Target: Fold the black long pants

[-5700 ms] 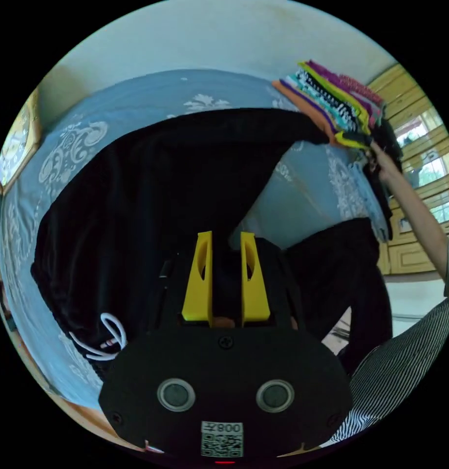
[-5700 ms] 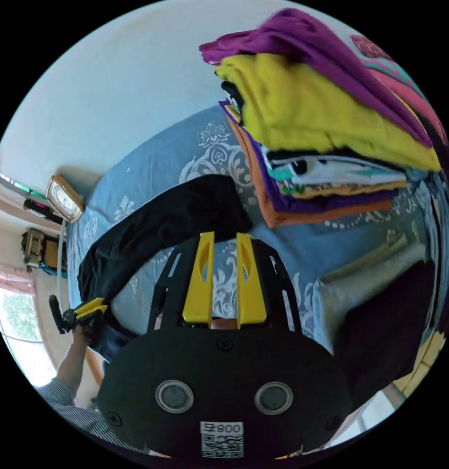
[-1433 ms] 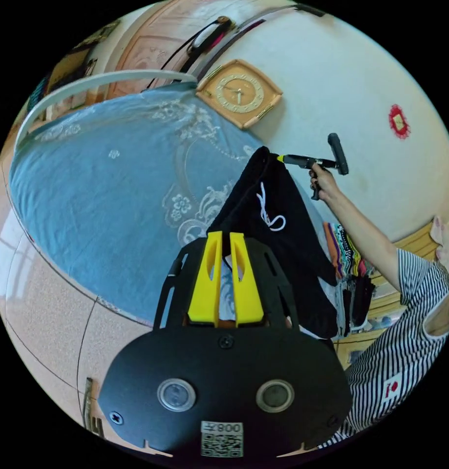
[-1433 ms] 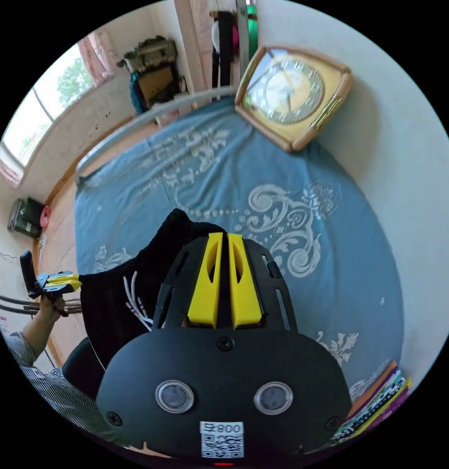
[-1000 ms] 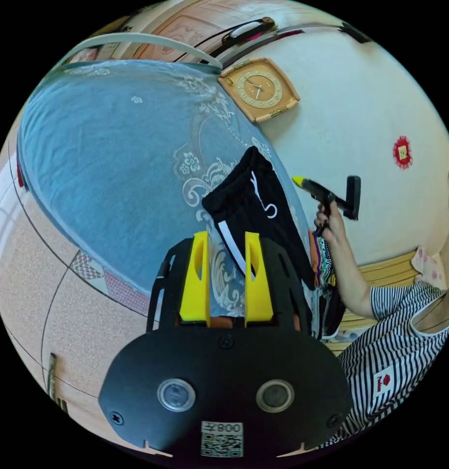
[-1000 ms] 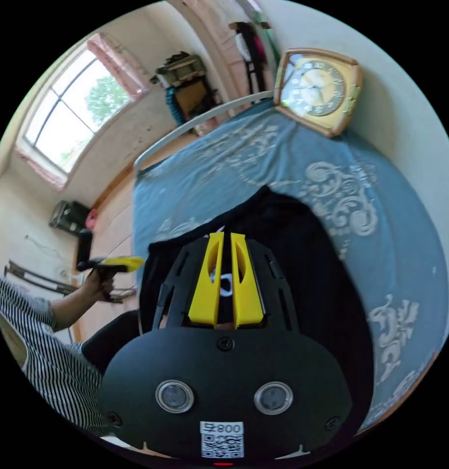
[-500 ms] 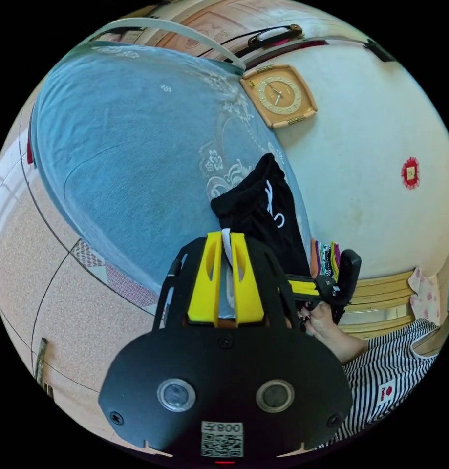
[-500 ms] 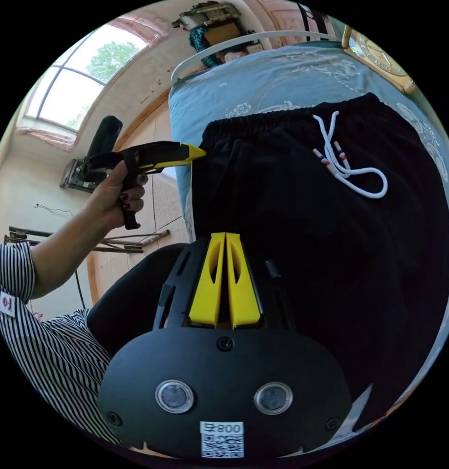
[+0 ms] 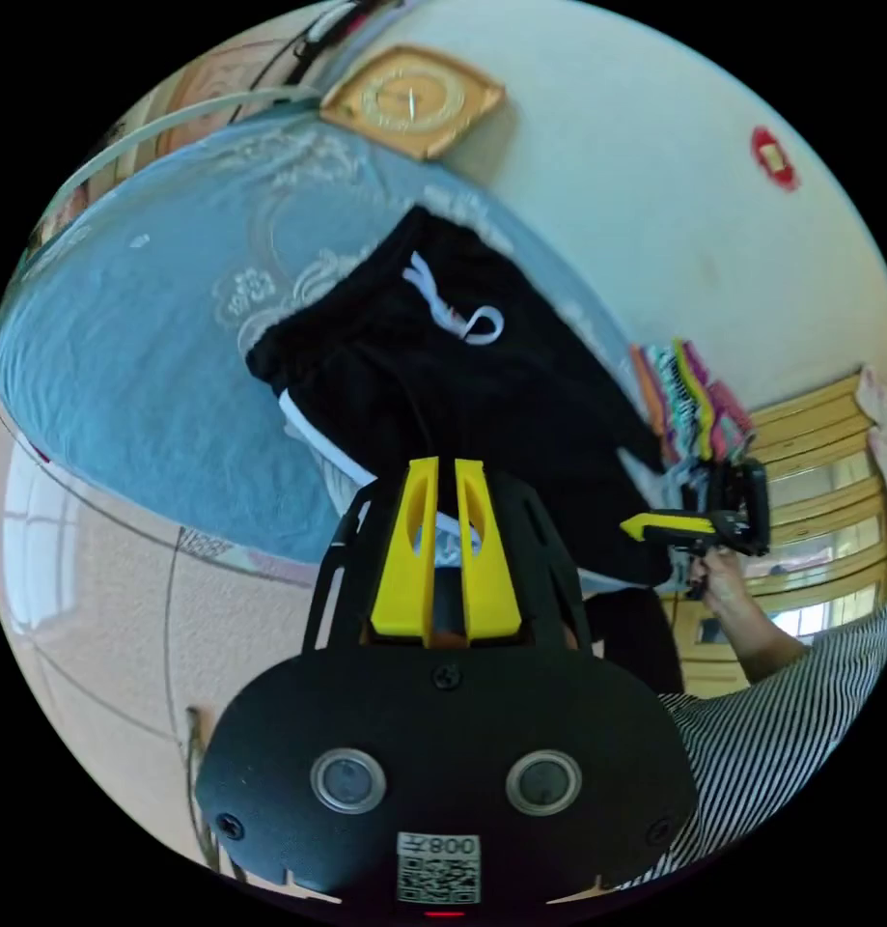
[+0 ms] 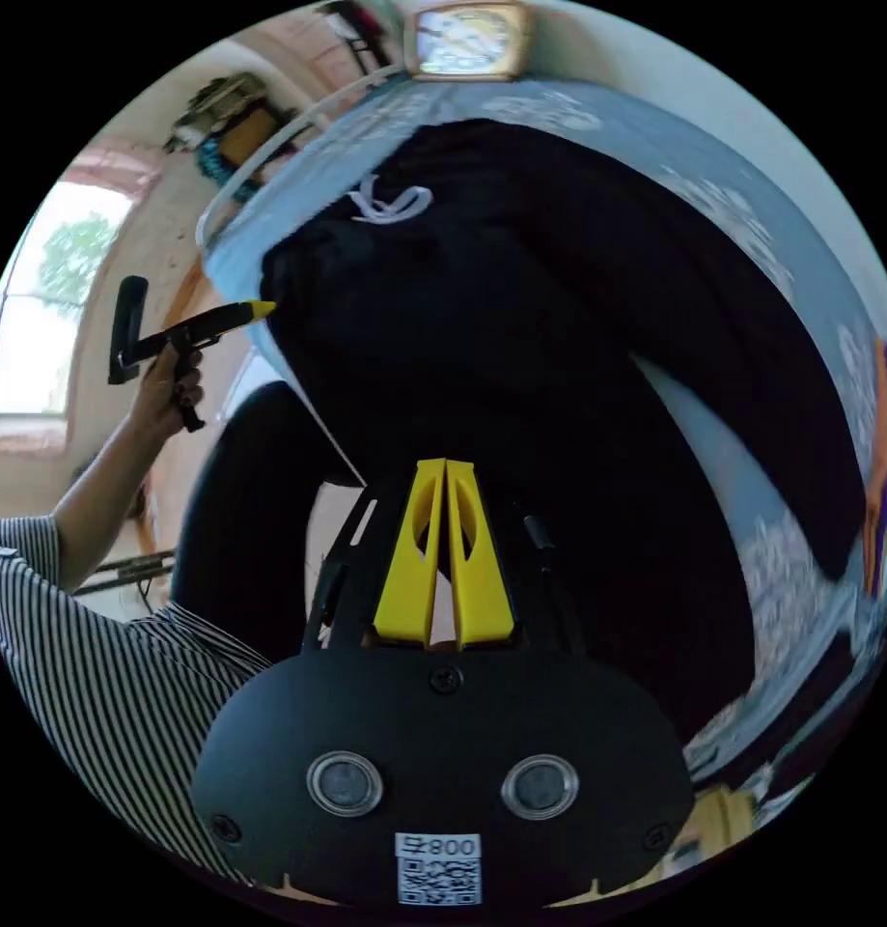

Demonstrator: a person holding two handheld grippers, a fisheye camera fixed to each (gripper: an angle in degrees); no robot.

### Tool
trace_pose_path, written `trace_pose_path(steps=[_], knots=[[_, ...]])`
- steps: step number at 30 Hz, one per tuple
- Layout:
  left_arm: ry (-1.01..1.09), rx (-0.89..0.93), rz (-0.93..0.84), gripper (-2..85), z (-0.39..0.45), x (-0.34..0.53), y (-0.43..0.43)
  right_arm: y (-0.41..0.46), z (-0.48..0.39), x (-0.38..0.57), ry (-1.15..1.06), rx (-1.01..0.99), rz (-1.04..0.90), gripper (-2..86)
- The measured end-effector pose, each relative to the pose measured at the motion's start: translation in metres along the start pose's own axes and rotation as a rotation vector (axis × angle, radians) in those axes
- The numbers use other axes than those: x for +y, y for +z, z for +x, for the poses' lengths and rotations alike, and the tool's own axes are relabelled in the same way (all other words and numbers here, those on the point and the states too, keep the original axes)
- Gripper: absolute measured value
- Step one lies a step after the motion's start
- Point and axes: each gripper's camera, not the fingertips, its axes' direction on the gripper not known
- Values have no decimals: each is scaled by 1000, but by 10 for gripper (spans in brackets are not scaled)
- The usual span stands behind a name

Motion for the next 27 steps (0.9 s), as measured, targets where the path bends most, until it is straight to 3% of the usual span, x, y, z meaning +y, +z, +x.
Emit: trace_pose_path(steps=[2,6,11,19,27], knots=[[10,-47,-126,12,14,-18,40,14,47,59,171,55,-28,-3],[41,-10,-47,12,68,-44,45,20,112,156,460,59,28,1],[131,30,-102,22,152,-60,94,26,184,285,769,86,192,26],[272,44,-202,28,311,-106,218,60,261,345,798,91,299,61],[331,-5,-329,29,450,-192,390,124,330,332,694,155,188,51]])
